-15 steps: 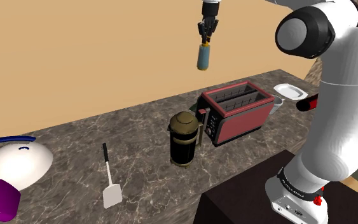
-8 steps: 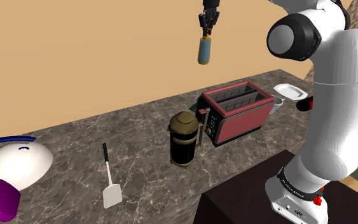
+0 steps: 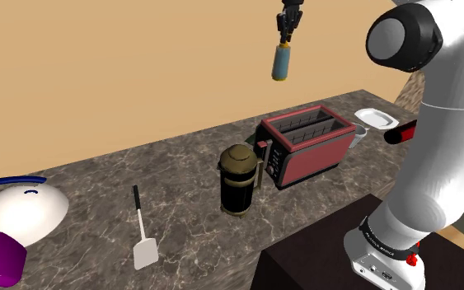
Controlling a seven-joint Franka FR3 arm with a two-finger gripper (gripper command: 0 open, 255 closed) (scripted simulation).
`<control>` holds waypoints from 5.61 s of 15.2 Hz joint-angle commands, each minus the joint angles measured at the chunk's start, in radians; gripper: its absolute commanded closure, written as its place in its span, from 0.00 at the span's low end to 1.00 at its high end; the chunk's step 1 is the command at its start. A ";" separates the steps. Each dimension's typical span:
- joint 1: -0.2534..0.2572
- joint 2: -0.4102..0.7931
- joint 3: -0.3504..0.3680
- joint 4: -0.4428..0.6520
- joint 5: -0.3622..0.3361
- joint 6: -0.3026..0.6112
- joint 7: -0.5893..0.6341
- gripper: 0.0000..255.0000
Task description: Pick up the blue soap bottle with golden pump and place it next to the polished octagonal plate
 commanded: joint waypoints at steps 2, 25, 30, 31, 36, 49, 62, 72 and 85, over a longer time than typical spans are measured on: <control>-0.037 -0.042 -0.020 -0.068 -0.003 0.025 -0.062 1.00; -0.403 -0.013 -0.197 -0.043 0.071 0.014 -0.581 1.00; -0.530 0.098 -0.220 0.120 0.129 -0.047 -0.690 1.00; -0.521 0.083 -0.220 0.083 0.122 -0.024 -0.690 1.00; -0.486 0.029 -0.223 -0.072 0.097 0.078 -0.689 1.00; -0.442 -0.035 -0.221 -0.343 0.070 0.288 -0.685 1.00; -0.427 -0.039 -0.216 -0.525 0.071 0.465 -0.691 1.00; -0.426 -0.014 -0.209 -0.626 0.087 0.588 -0.702 1.00; -0.427 -0.001 -0.206 -0.654 0.094 0.628 -0.708 0.00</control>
